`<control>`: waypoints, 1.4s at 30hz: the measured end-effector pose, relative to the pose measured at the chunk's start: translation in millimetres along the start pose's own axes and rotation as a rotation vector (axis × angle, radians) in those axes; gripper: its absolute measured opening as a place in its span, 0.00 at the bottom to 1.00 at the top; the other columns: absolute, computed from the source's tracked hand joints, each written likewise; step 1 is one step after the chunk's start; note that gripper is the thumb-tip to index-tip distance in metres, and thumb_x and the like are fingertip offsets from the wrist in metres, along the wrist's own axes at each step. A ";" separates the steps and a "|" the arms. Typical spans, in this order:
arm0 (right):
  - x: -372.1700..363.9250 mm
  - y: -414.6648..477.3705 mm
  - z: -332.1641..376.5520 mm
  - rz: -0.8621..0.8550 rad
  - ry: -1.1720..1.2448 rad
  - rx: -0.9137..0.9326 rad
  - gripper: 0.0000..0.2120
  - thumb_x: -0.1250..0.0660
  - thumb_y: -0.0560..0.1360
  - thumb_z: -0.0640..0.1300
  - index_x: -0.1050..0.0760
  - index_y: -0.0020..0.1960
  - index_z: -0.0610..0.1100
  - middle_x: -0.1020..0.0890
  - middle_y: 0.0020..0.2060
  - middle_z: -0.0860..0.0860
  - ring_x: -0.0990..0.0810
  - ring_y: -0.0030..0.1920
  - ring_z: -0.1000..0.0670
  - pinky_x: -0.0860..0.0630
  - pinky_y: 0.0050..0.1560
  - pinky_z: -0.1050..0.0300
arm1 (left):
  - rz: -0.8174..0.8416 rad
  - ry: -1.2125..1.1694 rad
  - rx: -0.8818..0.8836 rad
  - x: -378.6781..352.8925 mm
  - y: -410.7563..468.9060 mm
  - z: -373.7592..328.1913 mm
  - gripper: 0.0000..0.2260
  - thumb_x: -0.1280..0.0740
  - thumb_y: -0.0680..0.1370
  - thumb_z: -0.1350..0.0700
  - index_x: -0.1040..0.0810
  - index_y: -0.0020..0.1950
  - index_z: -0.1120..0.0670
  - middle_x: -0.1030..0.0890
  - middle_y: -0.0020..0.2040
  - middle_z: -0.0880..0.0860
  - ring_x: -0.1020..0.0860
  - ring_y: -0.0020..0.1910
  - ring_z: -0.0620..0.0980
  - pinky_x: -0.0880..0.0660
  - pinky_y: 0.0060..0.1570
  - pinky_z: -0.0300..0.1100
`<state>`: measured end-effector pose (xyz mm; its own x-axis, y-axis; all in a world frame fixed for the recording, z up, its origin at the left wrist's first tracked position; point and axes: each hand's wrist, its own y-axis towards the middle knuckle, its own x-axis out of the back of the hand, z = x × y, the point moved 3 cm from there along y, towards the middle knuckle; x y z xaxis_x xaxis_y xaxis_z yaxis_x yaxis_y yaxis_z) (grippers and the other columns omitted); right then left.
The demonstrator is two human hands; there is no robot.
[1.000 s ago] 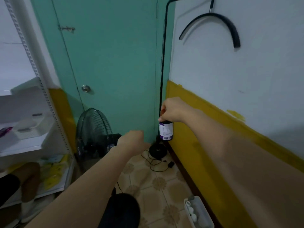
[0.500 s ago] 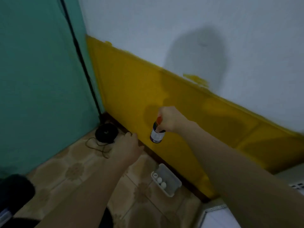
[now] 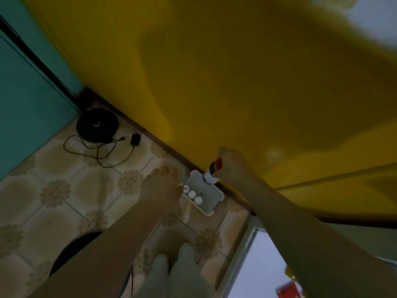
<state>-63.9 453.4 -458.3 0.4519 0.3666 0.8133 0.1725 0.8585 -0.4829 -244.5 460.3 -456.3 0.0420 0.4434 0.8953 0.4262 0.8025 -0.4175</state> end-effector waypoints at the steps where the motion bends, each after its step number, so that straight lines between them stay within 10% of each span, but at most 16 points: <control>1: -20.6 12.5 -13.5 -0.001 0.026 -0.016 0.10 0.34 0.75 0.37 0.36 0.44 0.45 0.37 0.35 0.49 0.37 0.33 0.52 0.36 0.39 0.53 | 0.025 0.006 -0.009 -18.6 13.6 -0.4 0.17 0.43 0.80 0.45 0.32 0.63 0.56 0.27 0.57 0.54 0.27 0.55 0.52 0.29 0.48 0.42; 5: -117.5 67.0 -74.4 0.065 0.064 -0.136 0.14 0.35 0.76 0.39 0.31 0.60 0.39 0.27 0.50 0.40 0.26 0.51 0.41 0.29 0.47 0.51 | 0.106 0.017 -0.064 -109.1 71.7 1.1 0.17 0.42 0.80 0.46 0.33 0.64 0.55 0.28 0.59 0.54 0.28 0.57 0.52 0.31 0.51 0.42; 13: -307.7 148.3 -176.3 0.037 0.084 -0.270 0.08 0.35 0.75 0.39 0.34 0.42 0.43 0.33 0.37 0.49 0.33 0.36 0.51 0.35 0.36 0.60 | 0.146 0.016 -0.112 -279.9 168.4 7.4 0.20 0.40 0.79 0.46 0.34 0.67 0.56 0.28 0.61 0.55 0.29 0.60 0.53 0.30 0.56 0.45; 19: -415.7 175.1 -212.3 0.035 0.125 -0.366 0.07 0.38 0.77 0.39 0.33 0.54 0.40 0.30 0.41 0.45 0.29 0.37 0.46 0.35 0.34 0.56 | 0.208 0.077 -0.170 -378.2 196.4 15.5 0.21 0.41 0.80 0.46 0.35 0.68 0.56 0.30 0.65 0.56 0.30 0.62 0.54 0.30 0.56 0.45; 26: -479.4 194.8 -229.4 0.034 0.115 -0.419 0.15 0.36 0.77 0.41 0.34 0.60 0.38 0.28 0.55 0.39 0.26 0.56 0.38 0.26 0.53 0.44 | 0.220 0.078 -0.199 -440.3 216.1 12.6 0.19 0.41 0.79 0.46 0.34 0.64 0.56 0.29 0.60 0.55 0.29 0.59 0.55 0.30 0.53 0.46; 34: -479.0 191.3 -226.9 0.105 0.097 -0.384 0.20 0.35 0.77 0.45 0.35 0.64 0.38 0.32 0.61 0.39 0.31 0.62 0.37 0.29 0.56 0.44 | 0.217 0.160 -0.225 -437.3 222.4 12.8 0.21 0.42 0.80 0.46 0.35 0.67 0.57 0.32 0.66 0.58 0.32 0.63 0.57 0.30 0.56 0.48; 42: -292.3 160.3 -153.4 0.126 -0.043 -0.229 0.30 0.35 0.78 0.49 0.44 0.74 0.41 0.34 0.69 0.41 0.32 0.67 0.39 0.30 0.64 0.47 | 0.167 0.155 -0.166 -283.2 169.0 12.4 0.20 0.41 0.79 0.45 0.34 0.66 0.56 0.30 0.62 0.55 0.30 0.61 0.54 0.30 0.56 0.45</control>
<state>-34.1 428.9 -823.2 0.4452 0.4844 0.7531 0.3129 0.7038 -0.6377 -195.6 475.3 -782.4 0.2559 0.4873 0.8349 0.5439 0.6414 -0.5411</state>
